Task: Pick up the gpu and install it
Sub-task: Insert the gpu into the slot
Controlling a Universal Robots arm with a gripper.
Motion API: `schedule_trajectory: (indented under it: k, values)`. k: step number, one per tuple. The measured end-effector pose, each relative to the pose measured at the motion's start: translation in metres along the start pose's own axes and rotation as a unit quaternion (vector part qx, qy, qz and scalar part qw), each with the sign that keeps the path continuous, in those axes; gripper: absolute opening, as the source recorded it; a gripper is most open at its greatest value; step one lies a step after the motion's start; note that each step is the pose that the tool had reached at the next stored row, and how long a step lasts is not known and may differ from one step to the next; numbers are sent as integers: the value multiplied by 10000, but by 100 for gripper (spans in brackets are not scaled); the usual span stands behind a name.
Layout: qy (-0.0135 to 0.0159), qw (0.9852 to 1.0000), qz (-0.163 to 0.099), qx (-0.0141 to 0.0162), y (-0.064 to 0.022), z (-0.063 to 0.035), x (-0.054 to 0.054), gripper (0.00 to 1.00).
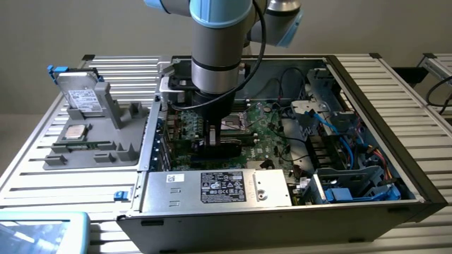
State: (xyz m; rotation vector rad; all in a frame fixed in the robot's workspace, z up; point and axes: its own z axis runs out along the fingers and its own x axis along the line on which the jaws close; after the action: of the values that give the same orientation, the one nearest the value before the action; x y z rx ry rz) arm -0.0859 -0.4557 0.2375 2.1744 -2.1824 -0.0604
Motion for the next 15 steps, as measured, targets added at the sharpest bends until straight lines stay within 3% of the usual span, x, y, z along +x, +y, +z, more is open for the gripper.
schedule_trajectory:
  k: [6,9,10,13,15]
  values:
    - [-5,10000,-1,5,-1,3,-1,28]
    - [-2,10000,0,46,-6,-6,-1,36]
    - [-3,10000,0,65,-8,-20,-1,42]
    - [-1,9999,1,106,-9,-98,1,42]
    - [-1,9999,1,111,-3,-185,2,42]
